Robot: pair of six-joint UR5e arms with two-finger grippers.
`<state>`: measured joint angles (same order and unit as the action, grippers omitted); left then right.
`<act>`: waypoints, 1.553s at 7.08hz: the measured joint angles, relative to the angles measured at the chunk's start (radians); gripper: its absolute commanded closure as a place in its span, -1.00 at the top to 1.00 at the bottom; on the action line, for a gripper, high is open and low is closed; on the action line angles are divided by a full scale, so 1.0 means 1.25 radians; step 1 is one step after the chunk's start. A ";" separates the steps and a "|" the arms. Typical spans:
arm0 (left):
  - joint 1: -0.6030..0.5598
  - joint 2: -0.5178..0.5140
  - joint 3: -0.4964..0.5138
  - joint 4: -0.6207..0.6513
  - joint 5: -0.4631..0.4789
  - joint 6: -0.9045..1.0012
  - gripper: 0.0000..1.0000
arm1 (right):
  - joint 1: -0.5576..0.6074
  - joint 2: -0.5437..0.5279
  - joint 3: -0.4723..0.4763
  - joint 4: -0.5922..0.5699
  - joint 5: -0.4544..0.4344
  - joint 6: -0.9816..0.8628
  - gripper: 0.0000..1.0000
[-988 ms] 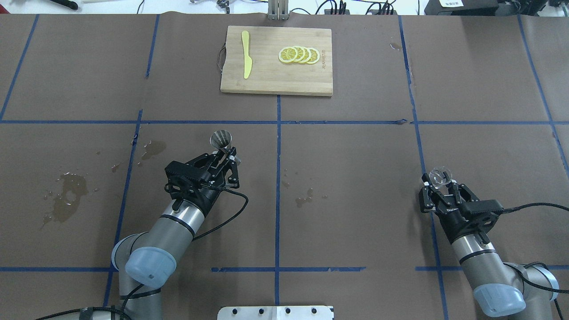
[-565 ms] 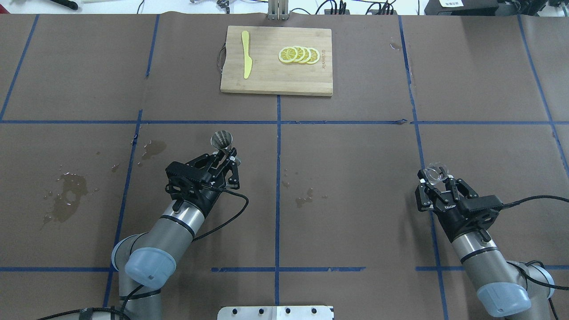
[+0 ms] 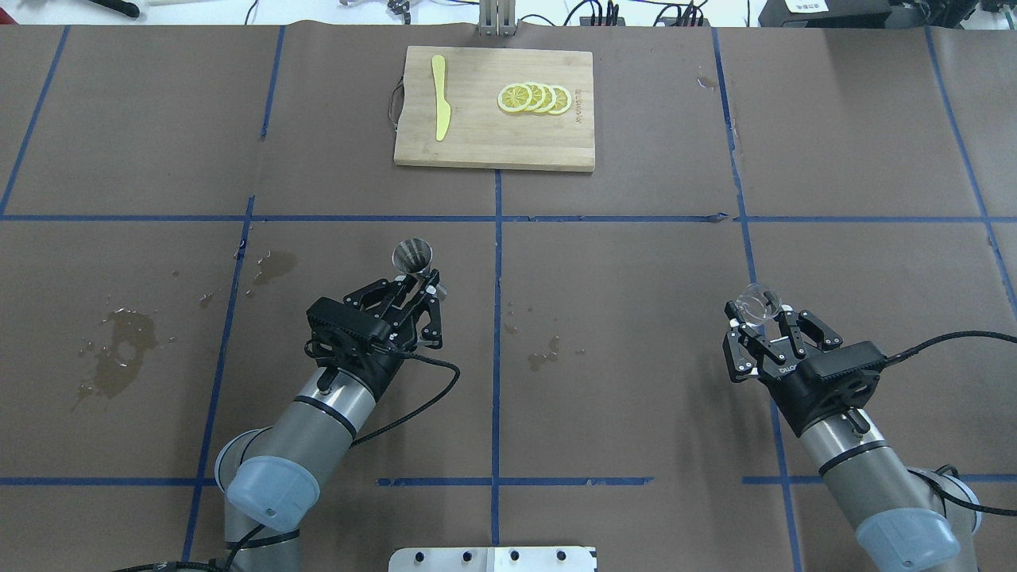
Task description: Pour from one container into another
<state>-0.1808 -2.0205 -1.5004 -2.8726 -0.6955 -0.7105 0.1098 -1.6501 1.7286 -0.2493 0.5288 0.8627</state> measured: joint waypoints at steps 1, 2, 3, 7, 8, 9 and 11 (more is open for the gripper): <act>0.004 0.002 -0.001 -0.003 0.000 0.001 -1.00 | -0.002 0.008 0.022 -0.001 0.020 -0.006 -1.00; 0.005 0.003 0.000 -0.006 -0.001 0.011 -1.00 | -0.006 0.027 0.029 -0.001 0.029 -0.023 -1.00; 0.006 0.004 0.002 -0.008 0.000 0.056 -1.00 | -0.011 0.060 0.031 -0.001 0.033 -0.055 -1.00; 0.031 -0.019 -0.007 -0.013 -0.095 0.218 -1.00 | -0.054 0.154 0.061 -0.023 0.035 -0.133 -1.00; 0.032 -0.028 -0.019 -0.020 -0.181 0.234 -1.00 | -0.061 0.172 0.066 -0.043 0.035 -0.166 -1.00; 0.032 -0.037 -0.028 -0.031 -0.260 0.246 -1.00 | -0.063 0.193 0.069 -0.067 0.035 -0.198 -1.00; 0.020 -0.058 -0.024 -0.051 -0.382 0.267 -1.00 | -0.063 0.219 0.090 -0.127 0.035 -0.243 -1.00</act>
<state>-0.1554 -2.0928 -1.5310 -2.9358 -1.1736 -0.3765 0.0316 -1.3765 1.8414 -0.4081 0.5722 0.5583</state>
